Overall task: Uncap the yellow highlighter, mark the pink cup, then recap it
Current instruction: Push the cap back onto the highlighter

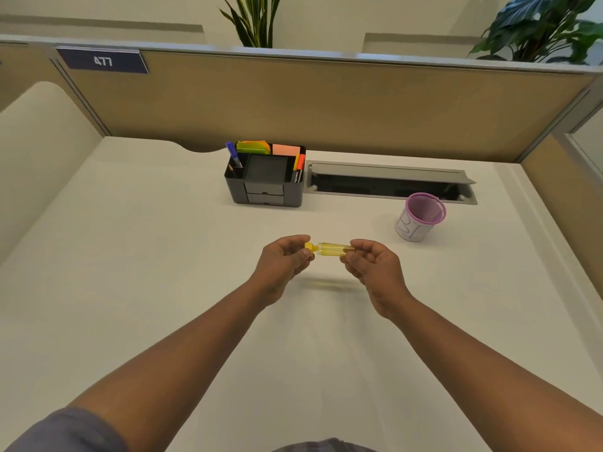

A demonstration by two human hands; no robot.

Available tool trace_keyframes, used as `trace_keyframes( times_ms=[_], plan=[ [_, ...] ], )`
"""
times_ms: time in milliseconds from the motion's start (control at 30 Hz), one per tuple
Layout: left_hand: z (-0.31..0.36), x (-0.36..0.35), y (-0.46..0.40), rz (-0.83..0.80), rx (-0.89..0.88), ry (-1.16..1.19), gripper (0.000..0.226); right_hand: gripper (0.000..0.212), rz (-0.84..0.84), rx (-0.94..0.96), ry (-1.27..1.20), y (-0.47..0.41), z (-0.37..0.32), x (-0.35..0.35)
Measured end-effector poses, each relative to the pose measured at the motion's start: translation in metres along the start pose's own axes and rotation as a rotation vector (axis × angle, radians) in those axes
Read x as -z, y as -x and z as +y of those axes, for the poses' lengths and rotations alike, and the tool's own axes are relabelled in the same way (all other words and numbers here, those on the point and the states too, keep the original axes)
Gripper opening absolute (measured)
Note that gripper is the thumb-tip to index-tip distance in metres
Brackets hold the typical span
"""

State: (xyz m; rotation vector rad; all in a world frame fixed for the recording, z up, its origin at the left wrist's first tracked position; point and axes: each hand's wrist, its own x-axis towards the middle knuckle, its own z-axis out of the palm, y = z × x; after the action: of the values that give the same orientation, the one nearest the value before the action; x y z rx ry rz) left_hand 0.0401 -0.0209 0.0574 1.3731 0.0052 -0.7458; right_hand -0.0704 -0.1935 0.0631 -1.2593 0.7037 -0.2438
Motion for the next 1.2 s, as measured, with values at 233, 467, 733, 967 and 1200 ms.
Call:
trace_keyframes(
  times_ms=[233,467,733,967,1200],
  plan=[
    [0.003,0.002,0.003,-0.003,-0.006,0.001,0.023,0.024,-0.013,-0.02,0.002,-0.001,0.0,-0.002],
    [0.006,0.001,0.003,-0.045,-0.005,-0.063,0.024,0.022,-0.07,-0.029,0.035,0.0,0.0,-0.004],
    [0.009,0.007,0.002,-0.05,0.006,-0.134,0.022,0.018,-0.109,-0.036,0.14,-0.004,0.004,-0.001],
    [0.005,0.006,0.0,-0.047,-0.026,-0.186,0.02,0.017,-0.115,-0.067,0.196,-0.008,-0.002,-0.001],
    [0.001,0.016,-0.017,-0.067,-0.052,-0.321,0.025,0.011,-0.169,-0.049,0.634,-0.024,-0.009,-0.012]
  ],
)
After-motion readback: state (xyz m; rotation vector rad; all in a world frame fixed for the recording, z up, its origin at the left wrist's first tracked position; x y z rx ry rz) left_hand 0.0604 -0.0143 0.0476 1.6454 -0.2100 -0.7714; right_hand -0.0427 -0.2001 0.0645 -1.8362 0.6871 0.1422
